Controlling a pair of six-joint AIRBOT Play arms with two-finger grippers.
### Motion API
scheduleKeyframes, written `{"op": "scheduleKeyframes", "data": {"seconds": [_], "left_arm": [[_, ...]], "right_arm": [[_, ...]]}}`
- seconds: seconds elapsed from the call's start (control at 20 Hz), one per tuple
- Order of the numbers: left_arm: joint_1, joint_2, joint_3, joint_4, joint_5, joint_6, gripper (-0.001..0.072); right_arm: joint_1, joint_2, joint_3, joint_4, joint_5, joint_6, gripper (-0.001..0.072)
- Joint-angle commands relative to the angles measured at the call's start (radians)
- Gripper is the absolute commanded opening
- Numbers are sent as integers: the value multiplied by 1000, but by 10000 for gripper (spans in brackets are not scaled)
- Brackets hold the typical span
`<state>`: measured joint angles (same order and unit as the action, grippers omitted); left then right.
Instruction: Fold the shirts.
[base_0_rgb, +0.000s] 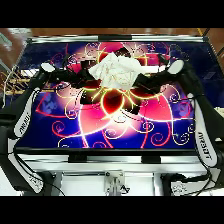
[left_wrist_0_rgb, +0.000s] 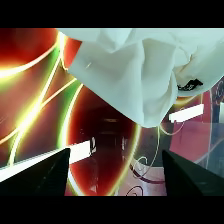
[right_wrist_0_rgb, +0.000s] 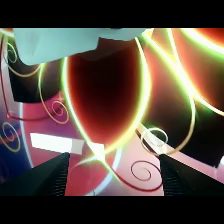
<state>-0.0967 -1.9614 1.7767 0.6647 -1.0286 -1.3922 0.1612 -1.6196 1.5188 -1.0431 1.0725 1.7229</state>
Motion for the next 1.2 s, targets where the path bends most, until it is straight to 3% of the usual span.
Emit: {"op": "scheduleKeyframes", "data": {"seconds": [0.0,0.4,0.55,0.8,1.0,1.05,1.15], "left_arm": [[4,-19,3,-13,-57,42,713],[76,127,3,-13,-140,129,707],[78,174,3,-12,-146,151,706],[78,222,3,-11,-148,169,704],[78,228,3,-11,-163,169,699],[79,229,3,-11,-171,169,699],[85,232,3,-11,-190,169,699]], "right_arm": [[63,-64,0,26,-180,71,677],[63,-272,3,330,-502,109,684],[33,-280,6,333,-579,109,683],[-5,-305,9,259,-589,132,651],[-4,-332,10,277,-560,145,167],[-5,-317,10,271,-527,122,86],[-2,-255,10,164,-440,88,85]]}}
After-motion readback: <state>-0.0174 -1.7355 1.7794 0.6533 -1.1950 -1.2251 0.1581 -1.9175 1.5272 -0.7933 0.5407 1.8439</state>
